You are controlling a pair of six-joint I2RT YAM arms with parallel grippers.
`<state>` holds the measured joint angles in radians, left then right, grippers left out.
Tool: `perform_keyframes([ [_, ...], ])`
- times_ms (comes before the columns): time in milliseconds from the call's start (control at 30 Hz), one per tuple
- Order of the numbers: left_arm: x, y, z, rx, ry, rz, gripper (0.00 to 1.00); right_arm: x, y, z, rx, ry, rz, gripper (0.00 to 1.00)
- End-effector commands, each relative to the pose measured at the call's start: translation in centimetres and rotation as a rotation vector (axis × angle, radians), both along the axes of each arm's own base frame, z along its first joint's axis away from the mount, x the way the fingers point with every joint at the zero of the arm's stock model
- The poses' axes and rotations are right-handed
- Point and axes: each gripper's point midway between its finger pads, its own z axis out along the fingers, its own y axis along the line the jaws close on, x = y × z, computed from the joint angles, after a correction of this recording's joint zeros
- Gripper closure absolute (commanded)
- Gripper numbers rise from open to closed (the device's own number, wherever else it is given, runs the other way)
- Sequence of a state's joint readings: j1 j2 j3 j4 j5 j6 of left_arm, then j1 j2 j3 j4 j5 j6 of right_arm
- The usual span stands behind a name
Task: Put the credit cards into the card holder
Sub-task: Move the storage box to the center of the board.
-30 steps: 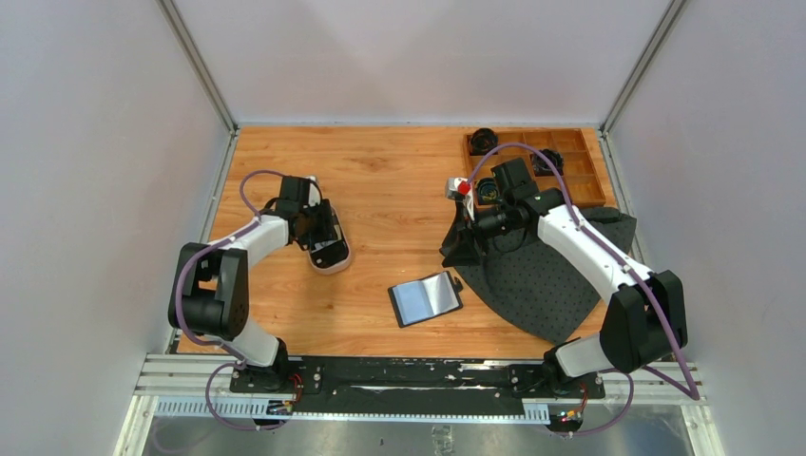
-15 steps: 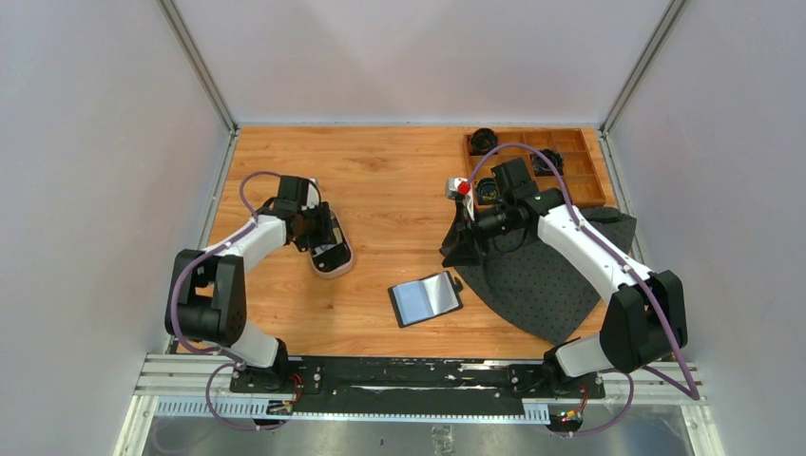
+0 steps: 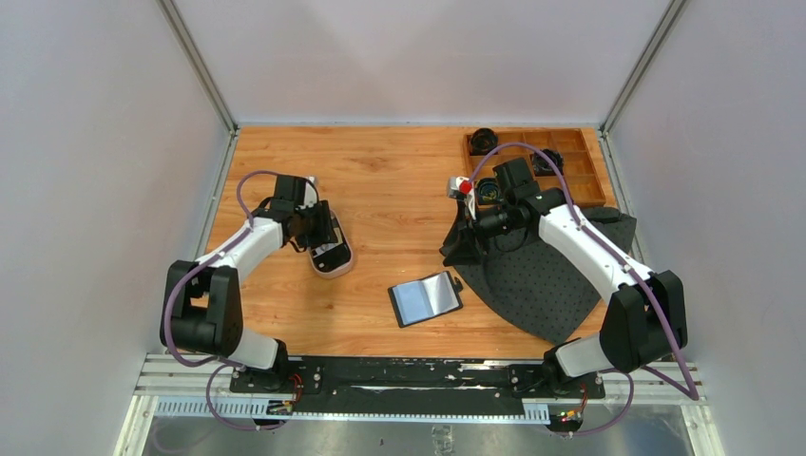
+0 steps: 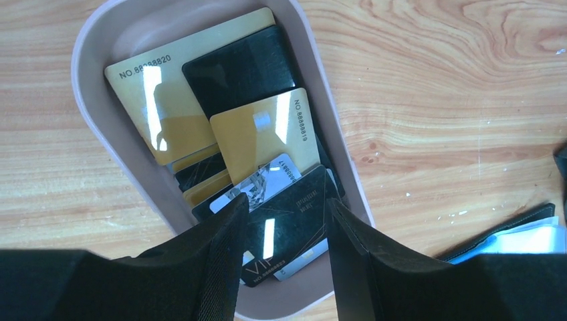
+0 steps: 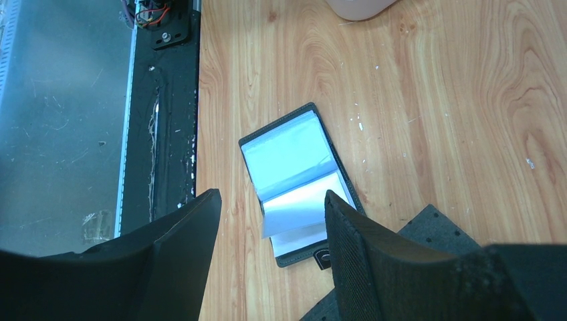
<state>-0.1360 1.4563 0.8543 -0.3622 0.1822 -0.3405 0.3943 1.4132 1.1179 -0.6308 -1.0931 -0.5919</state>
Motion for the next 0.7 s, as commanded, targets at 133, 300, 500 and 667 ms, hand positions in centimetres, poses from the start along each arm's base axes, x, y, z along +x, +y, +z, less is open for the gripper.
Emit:
perform_keyframes([
  [133,0.7,1.1,5.1,0.053,-0.172,-0.015,0.49,-0.4,-0.5,-0.1,0.010,0.029,0.001,0.38],
  [300,1.2,1.2,8.9,0.052,-0.333,-0.033,0.42,-0.4,-0.6,-0.1,0.010,0.029,0.000,0.38],
  [500,1.3,0.9,11.7,-0.009,-0.459,0.003,0.01,-0.4,-0.6,0.1,0.012,0.024,-0.001,0.38],
  [667,1.0,0.3,11.0,-0.054,-0.406,-0.027,0.00,-0.4,-0.7,0.2,0.016,0.016,-0.003,0.38],
])
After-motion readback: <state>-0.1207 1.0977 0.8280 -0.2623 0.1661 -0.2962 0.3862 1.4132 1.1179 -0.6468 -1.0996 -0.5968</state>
